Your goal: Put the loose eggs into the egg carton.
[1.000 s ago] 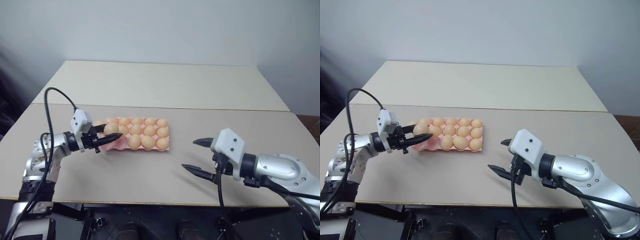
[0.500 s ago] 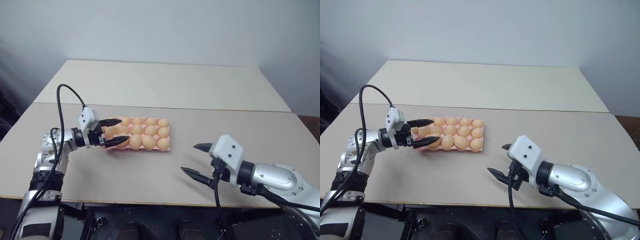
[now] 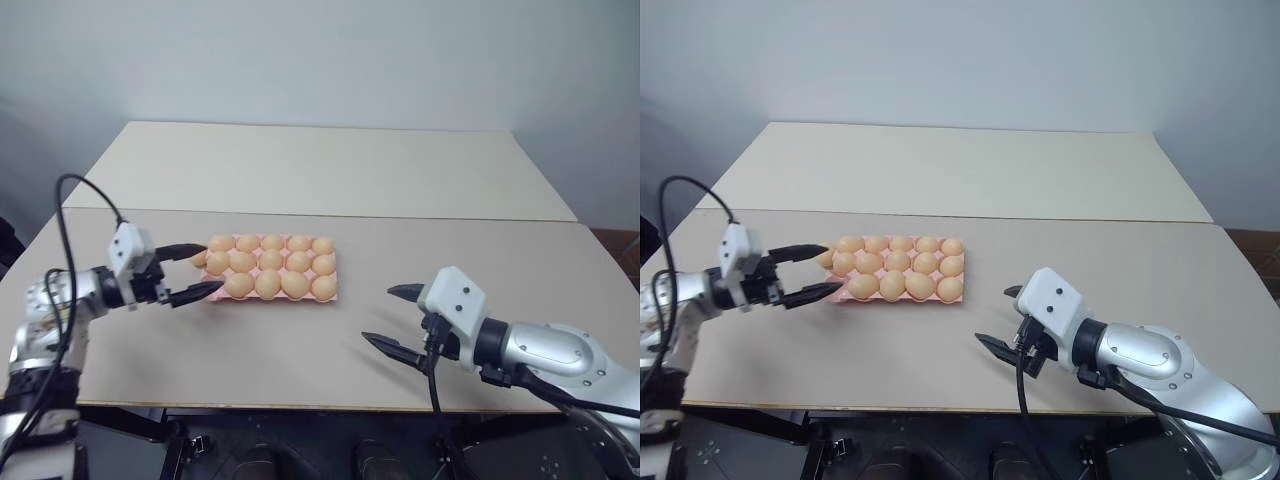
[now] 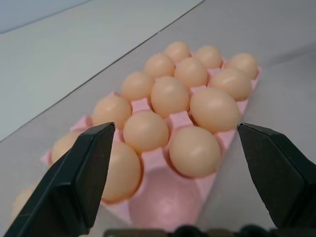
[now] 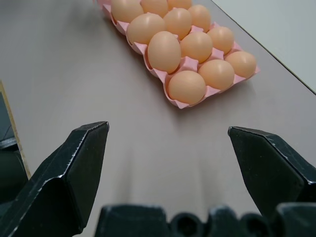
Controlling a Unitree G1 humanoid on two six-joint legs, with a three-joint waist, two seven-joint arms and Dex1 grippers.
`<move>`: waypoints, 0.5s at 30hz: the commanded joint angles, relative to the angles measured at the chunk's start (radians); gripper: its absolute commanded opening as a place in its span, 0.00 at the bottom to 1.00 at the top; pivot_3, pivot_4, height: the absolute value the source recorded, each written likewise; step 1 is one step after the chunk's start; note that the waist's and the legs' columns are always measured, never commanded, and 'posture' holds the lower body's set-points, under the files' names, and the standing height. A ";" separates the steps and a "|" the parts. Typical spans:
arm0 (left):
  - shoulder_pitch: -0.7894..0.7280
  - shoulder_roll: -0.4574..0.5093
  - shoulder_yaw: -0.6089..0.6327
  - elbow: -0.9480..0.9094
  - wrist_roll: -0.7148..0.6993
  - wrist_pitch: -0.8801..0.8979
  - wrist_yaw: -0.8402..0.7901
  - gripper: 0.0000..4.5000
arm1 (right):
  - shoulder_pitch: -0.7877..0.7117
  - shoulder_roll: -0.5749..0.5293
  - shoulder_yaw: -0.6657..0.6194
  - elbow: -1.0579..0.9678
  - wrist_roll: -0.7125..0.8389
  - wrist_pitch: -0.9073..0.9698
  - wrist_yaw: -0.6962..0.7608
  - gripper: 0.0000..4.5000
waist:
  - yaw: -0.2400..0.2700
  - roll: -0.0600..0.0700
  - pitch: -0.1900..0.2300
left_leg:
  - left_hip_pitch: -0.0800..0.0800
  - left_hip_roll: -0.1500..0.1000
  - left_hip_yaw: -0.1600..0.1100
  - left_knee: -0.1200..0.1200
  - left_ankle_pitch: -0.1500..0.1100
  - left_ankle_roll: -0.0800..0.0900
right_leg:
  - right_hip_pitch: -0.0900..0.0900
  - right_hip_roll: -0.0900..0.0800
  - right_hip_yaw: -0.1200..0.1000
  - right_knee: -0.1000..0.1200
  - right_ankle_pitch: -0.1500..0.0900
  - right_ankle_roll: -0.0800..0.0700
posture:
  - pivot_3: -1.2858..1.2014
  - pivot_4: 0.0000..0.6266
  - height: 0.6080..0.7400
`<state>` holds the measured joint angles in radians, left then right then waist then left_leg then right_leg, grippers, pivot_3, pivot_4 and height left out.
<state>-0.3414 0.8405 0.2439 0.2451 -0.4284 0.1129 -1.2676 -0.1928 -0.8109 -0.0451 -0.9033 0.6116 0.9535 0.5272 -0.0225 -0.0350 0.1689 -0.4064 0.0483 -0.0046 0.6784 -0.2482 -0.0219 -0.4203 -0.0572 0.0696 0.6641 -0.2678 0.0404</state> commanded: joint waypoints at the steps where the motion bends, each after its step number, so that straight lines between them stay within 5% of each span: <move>1: 0.087 0.044 0.097 -0.094 -0.031 0.015 0.027 0.96 | -0.024 -0.013 -0.018 0.003 0.004 -0.059 0.044 1.00 | 0.002 0.000 0.000 | 0.000 0.000 0.000 0.000 0.000 0.000 | 0.000 0.000 0.000 0.000 0.000 0.000 | 0.52 0.24 1.00; 15: 0.374 0.062 0.333 -0.277 -0.052 0.067 0.158 0.96 | -0.082 -0.024 0.025 0.098 -0.023 -0.165 0.177 1.00 | 0.008 0.000 0.000 | 0.001 0.000 0.001 0.000 0.000 0.000 | 0.001 0.000 0.000 0.000 0.000 0.000 | 0.52 0.24 1.00</move>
<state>0.0338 0.8918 0.5354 -0.0094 -0.4744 0.1795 -1.1376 -0.2604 -0.8306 -0.0161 -0.7964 0.5986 0.8213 0.6968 -0.0149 -0.0351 0.1689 -0.4051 0.0487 -0.0038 0.6780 -0.2482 -0.0219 -0.4194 -0.0574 0.0695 0.6637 -0.2678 0.0404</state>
